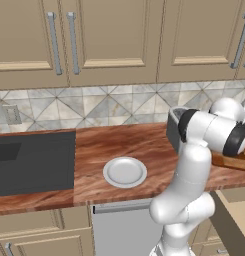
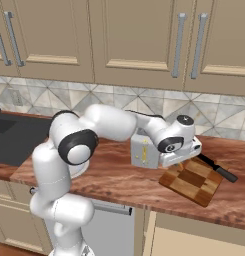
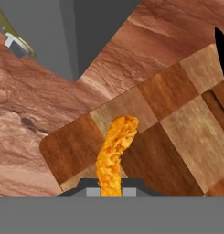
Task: Pick up the knife from the drawer and place it on the cutting board. Then place the meat from the plate to the cutting board.
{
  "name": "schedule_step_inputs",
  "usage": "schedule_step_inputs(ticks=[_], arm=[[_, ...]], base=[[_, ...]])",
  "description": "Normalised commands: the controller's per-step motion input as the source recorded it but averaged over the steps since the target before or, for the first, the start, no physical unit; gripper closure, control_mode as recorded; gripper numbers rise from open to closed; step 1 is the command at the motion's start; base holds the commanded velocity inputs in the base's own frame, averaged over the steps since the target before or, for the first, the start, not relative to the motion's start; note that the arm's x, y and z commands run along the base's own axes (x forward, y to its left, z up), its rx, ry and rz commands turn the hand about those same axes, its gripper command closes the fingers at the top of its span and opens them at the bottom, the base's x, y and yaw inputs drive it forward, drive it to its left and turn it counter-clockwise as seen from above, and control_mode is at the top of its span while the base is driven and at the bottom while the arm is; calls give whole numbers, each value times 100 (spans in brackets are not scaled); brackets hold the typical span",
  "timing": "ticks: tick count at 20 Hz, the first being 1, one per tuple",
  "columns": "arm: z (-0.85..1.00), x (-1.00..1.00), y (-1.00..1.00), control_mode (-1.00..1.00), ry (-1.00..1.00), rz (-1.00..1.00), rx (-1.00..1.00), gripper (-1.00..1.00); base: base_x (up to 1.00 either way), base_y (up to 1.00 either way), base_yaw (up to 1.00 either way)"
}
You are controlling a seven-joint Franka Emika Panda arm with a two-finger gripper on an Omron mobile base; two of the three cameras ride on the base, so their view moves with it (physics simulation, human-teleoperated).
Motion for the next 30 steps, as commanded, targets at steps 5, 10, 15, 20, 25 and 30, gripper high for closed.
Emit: schedule_step_inputs(ticks=[5, 10, 15, 20, 25, 30], arm=[[-15, 0, -10, -100, 0, 0, 0, 100], [-20, 0, -6, -100, 0, 0, 0, 100], [-23, 2, 0, -100, 0, 0, 0, 100], [-20, 8, 0, -100, 0, 0, 0, 100], [-17, 7, -3, -100, 0, 0, 0, 100], [-16, 10, -6, -100, 0, 0, 0, 100]], base=[[0, 0, 0], [0, 0, 0], [0, 0, 0], [0, 0, 0], [0, 0, 0], [0, 0, 0]])
